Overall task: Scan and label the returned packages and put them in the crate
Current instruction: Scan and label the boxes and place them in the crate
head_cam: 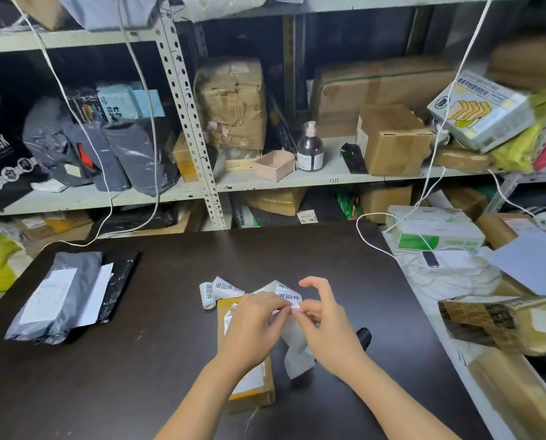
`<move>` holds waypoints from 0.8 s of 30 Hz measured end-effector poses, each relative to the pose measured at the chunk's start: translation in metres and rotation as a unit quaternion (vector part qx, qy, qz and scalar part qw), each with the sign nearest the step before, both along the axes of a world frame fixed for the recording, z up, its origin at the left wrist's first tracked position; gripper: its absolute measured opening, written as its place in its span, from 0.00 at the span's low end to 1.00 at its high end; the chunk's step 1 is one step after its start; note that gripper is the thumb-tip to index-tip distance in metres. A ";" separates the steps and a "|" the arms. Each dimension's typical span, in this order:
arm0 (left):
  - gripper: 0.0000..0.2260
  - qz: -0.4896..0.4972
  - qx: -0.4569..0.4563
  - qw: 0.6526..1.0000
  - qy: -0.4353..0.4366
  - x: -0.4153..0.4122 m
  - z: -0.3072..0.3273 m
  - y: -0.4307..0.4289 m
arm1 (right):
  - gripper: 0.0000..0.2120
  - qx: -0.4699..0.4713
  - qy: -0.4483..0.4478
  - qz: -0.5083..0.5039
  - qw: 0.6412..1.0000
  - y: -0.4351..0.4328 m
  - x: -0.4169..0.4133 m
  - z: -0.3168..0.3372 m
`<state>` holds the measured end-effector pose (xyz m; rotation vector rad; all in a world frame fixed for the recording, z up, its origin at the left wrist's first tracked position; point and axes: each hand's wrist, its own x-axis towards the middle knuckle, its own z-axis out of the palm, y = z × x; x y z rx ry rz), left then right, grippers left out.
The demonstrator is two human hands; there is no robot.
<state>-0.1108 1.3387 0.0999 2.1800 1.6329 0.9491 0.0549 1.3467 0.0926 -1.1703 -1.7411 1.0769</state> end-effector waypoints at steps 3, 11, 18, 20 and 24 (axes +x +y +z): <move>0.07 0.035 -0.038 0.997 -0.062 -0.001 0.004 -0.005 | 0.16 -0.013 0.003 0.004 1.000 -0.002 -0.004 0.001; 0.10 0.250 -0.069 0.919 -0.297 -0.018 0.018 -0.013 | 0.20 -0.130 -0.100 -0.092 0.982 0.015 0.014 -0.022; 0.07 0.270 0.129 0.954 -0.010 -0.036 0.013 -0.026 | 0.15 -0.158 -0.143 -0.212 0.954 0.013 -0.006 0.002; 0.05 0.233 0.192 0.950 0.079 -0.037 0.004 -0.030 | 0.15 -0.275 0.032 -0.139 0.951 0.005 -0.028 0.019; 0.08 0.158 0.250 0.945 0.142 -0.037 -0.012 -0.038 | 0.18 -0.380 0.208 -0.080 0.898 0.000 -0.061 0.043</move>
